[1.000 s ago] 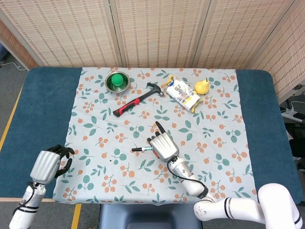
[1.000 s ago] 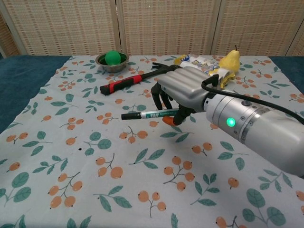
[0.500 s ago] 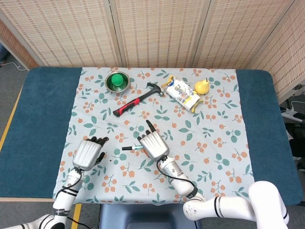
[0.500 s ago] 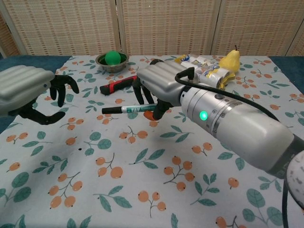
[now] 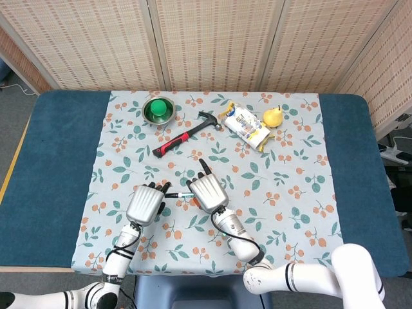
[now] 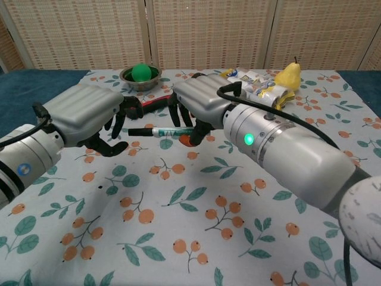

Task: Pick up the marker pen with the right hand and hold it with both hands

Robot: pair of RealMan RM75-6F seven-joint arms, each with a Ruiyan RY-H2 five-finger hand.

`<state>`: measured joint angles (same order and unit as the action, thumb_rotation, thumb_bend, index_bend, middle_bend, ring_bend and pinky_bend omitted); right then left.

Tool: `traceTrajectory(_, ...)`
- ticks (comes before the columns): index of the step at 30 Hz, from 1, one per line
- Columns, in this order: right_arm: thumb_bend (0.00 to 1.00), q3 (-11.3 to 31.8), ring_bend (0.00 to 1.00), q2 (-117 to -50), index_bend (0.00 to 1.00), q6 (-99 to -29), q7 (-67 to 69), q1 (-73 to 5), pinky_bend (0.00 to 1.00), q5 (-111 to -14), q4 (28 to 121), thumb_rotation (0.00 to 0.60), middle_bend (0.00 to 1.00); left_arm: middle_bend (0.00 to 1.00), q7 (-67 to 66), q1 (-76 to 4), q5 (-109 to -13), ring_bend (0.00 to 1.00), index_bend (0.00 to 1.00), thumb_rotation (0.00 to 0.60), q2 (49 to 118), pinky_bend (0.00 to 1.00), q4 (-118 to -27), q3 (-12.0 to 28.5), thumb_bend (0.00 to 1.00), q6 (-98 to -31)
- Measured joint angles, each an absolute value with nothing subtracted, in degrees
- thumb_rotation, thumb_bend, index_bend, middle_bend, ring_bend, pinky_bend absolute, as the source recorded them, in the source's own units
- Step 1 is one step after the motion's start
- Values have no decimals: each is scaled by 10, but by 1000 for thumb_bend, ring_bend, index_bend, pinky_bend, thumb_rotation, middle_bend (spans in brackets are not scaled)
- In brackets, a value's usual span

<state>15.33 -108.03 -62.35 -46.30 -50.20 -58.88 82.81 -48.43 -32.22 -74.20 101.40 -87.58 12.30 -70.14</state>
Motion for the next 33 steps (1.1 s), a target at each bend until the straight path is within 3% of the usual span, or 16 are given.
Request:
traceTrajectory(9, 403, 151, 400, -1083, 845, -627, -456, -505, 49, -588, 825, 600, 686, 689, -458, -334, -757, 558, 510, 600, 1031, 751, -837, 120, 330, -719)
traceTrajectory(25, 403, 144, 407, -1090, 845, -633, -459, -509, 50, -588, 823, 600, 686, 698, -454, -345, -749, 558, 430, 600, 1028, 748, -837, 111, 339, -714)
traceTrajectory(33, 403, 146, 410, -1094, 845, -642, -452, -509, 50, -595, 819, 600, 686, 731, -456, -347, -745, 558, 534, 600, 1029, 749, -837, 110, 334, -715)
